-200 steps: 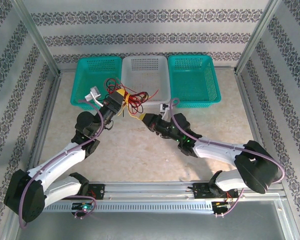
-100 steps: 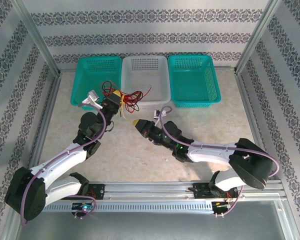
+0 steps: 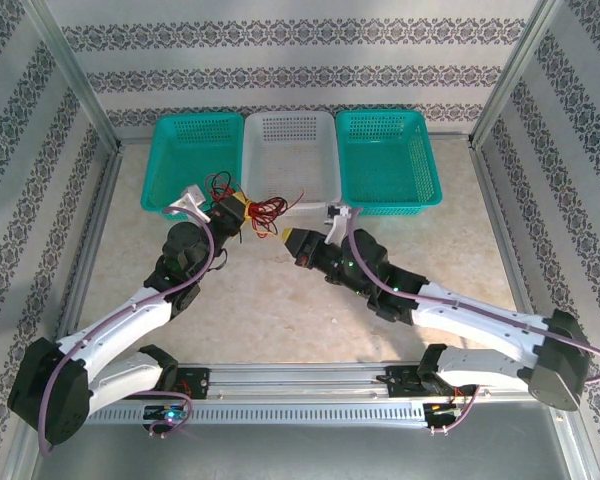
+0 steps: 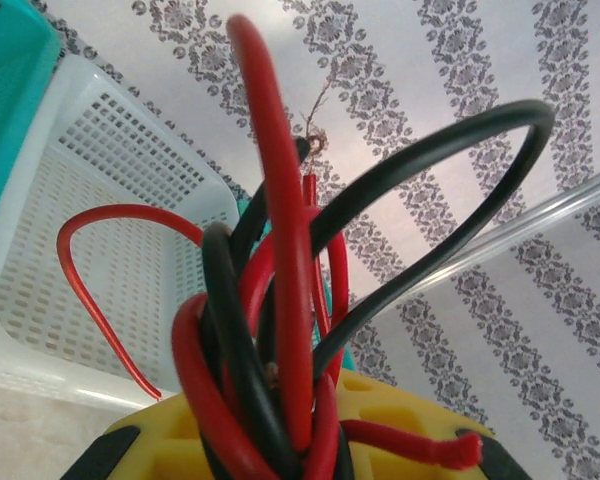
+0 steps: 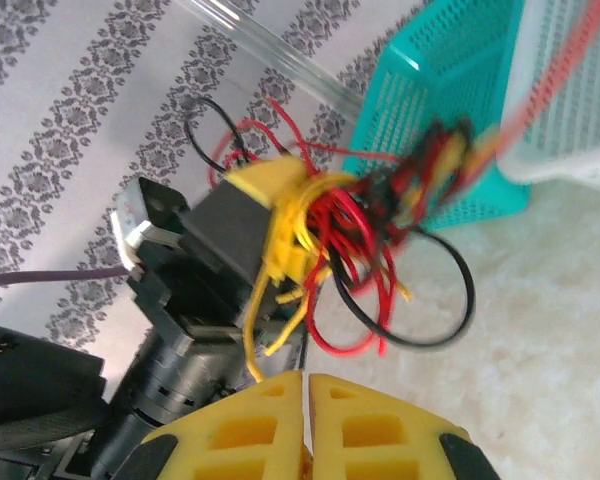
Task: Untangle the cables
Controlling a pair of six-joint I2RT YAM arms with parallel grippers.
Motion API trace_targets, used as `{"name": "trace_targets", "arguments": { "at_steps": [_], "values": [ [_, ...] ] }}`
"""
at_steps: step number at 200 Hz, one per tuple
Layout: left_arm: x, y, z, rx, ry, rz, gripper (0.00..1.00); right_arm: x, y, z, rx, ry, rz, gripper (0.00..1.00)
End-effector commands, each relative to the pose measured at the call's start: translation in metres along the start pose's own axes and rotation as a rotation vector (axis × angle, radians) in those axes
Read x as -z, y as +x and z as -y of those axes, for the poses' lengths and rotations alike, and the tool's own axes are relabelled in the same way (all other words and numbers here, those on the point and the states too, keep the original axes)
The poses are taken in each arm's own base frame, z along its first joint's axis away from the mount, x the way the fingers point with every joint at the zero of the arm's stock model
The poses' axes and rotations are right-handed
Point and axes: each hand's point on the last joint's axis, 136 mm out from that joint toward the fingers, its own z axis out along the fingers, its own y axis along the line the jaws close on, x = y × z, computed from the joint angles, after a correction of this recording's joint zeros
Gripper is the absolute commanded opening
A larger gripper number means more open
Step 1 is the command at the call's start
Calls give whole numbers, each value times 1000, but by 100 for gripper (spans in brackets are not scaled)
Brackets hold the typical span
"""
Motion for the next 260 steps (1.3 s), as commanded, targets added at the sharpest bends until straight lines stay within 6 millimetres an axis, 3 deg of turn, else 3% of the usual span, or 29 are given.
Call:
{"name": "trace_targets", "arguments": {
  "at_steps": [1, 47, 113, 148, 173, 207, 260],
  "values": [
    [4, 15, 14, -68, 58, -93, 0, 21, -46, -22, 146, 47, 76, 0],
    [4, 48, 40, -73, 220, -279, 0, 36, -97, -39, 249, 131, 110, 0],
    [37, 69, 92, -59, 510, -466, 0, 38, -153, -23, 233, 213, 121, 0],
    [49, 71, 117, -8, 632, -536, 0, 29, -168, 10, 164, 250, 108, 0],
    [54, 67, 128, -7, 681, -542, 0, 19, -171, 53, 127, 342, 97, 0],
    [50, 54, 140, 57, 716, -497, 0, 0, -163, 107, 13, 374, 75, 0],
    [47, 13, 160, 155, 769, -307, 0, -21, -136, 143, -143, 308, 84, 0]
  ]
}}
